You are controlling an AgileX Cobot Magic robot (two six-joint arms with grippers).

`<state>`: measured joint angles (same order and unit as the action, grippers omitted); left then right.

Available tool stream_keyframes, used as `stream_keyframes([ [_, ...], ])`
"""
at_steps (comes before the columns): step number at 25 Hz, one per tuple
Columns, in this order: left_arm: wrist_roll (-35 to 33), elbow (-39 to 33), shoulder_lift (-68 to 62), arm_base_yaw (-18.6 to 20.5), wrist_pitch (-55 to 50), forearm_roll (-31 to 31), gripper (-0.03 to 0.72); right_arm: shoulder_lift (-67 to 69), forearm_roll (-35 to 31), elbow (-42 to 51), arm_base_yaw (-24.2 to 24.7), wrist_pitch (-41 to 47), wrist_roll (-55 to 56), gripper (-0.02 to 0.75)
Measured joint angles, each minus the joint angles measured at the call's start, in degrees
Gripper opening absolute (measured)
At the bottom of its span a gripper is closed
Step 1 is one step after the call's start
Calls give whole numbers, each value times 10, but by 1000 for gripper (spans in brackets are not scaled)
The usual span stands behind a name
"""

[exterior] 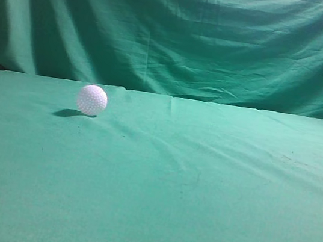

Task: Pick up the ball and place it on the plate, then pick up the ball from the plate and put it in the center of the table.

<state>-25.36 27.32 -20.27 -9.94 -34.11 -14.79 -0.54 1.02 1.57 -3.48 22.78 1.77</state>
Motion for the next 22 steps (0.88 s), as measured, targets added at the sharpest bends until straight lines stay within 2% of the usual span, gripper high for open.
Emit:
stream_keyframes([
  [4, 15, 0, 79, 10, 0, 24, 0, 0, 0, 0, 0, 0, 0, 0],
  [9, 88, -17, 153, 71, 1, 85, 0, 0, 0, 0, 0, 0, 0, 0],
  [13, 102, -97, 206, 103, 31, 101, 0, 0, 0, 0, 0, 0, 0, 0],
  [22, 143, -259, 209, 107, 136, 101, 0, 0, 0, 0, 0, 0, 1, 0],
])
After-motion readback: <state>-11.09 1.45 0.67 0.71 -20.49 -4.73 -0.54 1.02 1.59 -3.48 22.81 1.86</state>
